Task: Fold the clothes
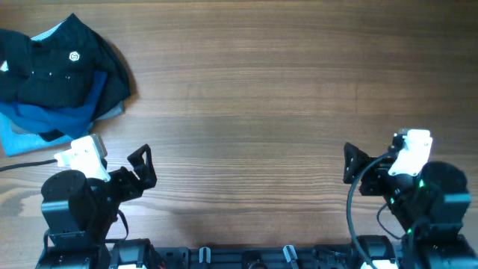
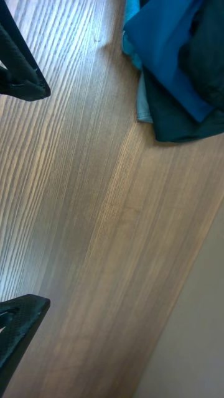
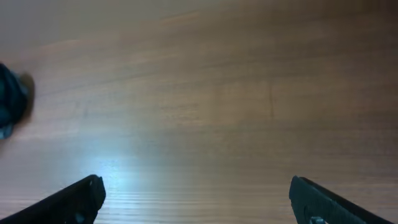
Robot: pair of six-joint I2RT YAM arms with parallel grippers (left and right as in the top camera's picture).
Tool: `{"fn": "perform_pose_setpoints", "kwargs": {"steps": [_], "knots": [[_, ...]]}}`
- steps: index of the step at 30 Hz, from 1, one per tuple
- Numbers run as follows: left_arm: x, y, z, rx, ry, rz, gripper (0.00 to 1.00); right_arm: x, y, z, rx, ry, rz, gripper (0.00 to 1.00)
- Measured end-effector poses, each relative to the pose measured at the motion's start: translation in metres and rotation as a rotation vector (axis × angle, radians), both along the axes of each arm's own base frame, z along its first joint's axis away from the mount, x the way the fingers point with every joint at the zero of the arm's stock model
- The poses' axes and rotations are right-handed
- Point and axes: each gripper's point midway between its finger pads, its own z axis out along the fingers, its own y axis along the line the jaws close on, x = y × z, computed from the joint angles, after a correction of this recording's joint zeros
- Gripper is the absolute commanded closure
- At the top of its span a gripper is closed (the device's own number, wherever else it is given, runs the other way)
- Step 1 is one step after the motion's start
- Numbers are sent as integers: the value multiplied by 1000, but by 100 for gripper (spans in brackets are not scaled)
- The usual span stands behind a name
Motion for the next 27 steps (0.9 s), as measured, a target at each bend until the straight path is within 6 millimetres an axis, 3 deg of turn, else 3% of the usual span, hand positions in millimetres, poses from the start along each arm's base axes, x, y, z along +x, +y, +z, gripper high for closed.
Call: {"fn": "perform_pose_setpoints", "kwargs": {"steps": [5,7,14,17,22,27], "knots": [[0,0,-1,0,3,0,0,14,2,7,-40,-284,27,0],[0,0,-1,0,2,0,0,17,4,-6,-50,-401,41,0],[0,0,-1,0,4,0,0,26,7,-20,-64,-682,56,0],[0,0,-1,0,3,0,0,30,8,-27,-80,-727,60,0],[0,0,-1,0,3,0,0,35,8,-77,-127,-567,82,0],[0,0,-1,0,4,0,0,35,8,-77,-128,-566,82,0]]}}
